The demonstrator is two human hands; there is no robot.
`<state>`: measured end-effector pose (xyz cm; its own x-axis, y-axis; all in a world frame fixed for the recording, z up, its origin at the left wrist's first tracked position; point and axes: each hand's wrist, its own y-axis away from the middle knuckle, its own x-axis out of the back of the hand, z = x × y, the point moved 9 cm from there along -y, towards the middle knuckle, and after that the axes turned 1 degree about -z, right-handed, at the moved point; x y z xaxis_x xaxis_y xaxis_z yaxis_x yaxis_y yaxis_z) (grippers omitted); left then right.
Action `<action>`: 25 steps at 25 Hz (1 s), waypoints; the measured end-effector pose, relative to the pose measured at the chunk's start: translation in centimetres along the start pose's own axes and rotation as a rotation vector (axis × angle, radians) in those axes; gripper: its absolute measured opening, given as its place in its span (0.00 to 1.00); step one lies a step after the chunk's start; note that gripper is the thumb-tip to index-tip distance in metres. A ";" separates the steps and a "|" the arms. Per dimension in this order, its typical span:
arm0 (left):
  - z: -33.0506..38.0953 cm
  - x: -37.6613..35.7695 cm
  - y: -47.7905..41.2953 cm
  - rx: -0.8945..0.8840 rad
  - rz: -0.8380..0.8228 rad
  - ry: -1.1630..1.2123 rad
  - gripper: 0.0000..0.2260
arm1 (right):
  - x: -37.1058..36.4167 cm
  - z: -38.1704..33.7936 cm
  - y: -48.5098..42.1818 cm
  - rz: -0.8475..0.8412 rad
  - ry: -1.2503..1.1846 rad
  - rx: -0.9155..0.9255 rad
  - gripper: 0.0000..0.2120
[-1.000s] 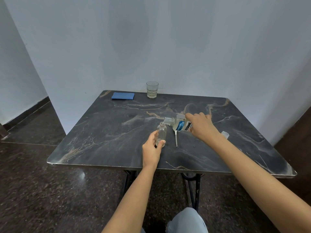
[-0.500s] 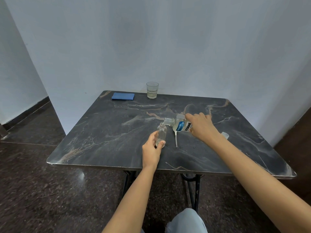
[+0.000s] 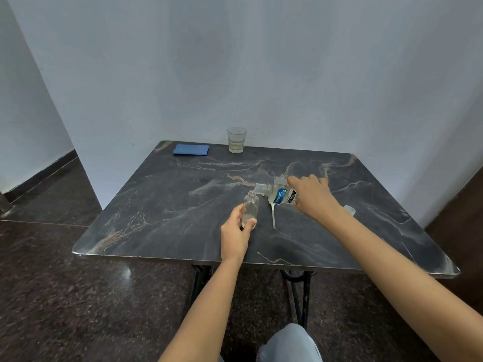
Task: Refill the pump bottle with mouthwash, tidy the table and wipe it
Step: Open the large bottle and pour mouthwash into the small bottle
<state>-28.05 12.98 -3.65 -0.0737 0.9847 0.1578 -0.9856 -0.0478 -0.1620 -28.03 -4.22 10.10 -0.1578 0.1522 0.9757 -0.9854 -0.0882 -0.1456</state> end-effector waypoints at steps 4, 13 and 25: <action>0.0 0.0 0.0 -0.004 -0.003 0.012 0.20 | 0.1 0.0 0.0 0.015 0.006 0.007 0.21; 0.0 0.0 0.0 -0.011 -0.002 0.013 0.20 | 0.3 0.0 -0.3 0.015 0.029 0.009 0.20; 0.3 0.0 0.1 -0.032 0.002 -0.005 0.19 | 0.4 0.0 -0.4 0.017 0.049 0.008 0.20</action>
<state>-28.19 12.98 -3.41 -0.0761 0.9838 0.1626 -0.9801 -0.0439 -0.1935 -27.65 -4.07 10.51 -0.1776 0.1985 0.9639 -0.9821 -0.0989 -0.1606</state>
